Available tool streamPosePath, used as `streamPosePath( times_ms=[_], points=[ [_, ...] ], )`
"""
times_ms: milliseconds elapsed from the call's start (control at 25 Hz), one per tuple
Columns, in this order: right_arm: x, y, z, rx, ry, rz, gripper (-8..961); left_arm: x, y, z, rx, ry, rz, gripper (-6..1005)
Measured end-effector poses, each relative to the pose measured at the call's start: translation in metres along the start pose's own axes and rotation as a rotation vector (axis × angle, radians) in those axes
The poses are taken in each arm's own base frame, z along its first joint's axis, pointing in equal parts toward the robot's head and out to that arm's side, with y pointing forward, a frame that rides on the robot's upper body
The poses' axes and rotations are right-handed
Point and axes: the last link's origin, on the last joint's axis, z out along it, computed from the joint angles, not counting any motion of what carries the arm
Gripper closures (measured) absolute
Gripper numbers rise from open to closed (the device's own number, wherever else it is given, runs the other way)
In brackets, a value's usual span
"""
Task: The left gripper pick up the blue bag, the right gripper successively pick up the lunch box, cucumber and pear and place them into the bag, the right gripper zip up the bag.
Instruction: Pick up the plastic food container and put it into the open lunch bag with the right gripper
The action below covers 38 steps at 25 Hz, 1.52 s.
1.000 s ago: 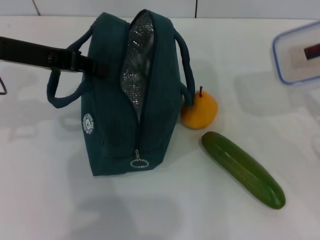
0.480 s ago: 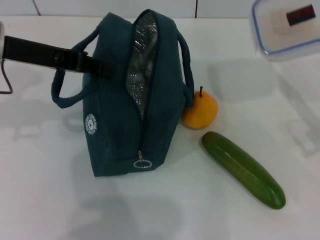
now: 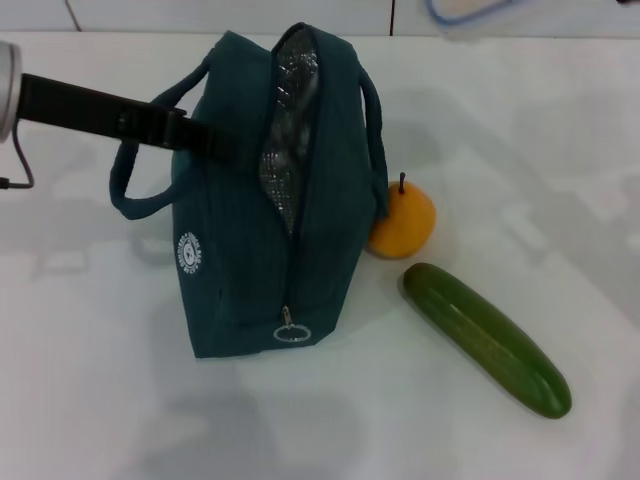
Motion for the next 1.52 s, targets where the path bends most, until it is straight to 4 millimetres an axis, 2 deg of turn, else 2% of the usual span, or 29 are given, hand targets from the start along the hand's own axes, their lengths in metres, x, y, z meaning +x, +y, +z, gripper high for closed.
streamPosePath(
  times_ms=[360,600,760,1200,1520],
  points=[
    [0.024,-0.008,0.063,0.014,0.142,0.010,817,0.011,0.013,0.010,-0.027,-0.024,0.058,959],
    [0.042,-0.021,0.086,0.093,0.222,-0.002,815,0.016,0.016,0.012,-0.032,-0.025,0.089,959],
    [0.048,-0.032,0.083,0.164,0.250,-0.020,813,0.019,0.015,0.012,-0.025,-0.015,0.096,959],
    [0.042,-0.049,0.048,0.286,0.228,-0.032,809,0.015,0.007,0.010,0.006,0.002,0.071,960],
    [0.040,-0.052,0.043,0.307,0.230,-0.043,806,0.015,0.006,0.010,0.010,0.007,0.067,960]
  ],
)
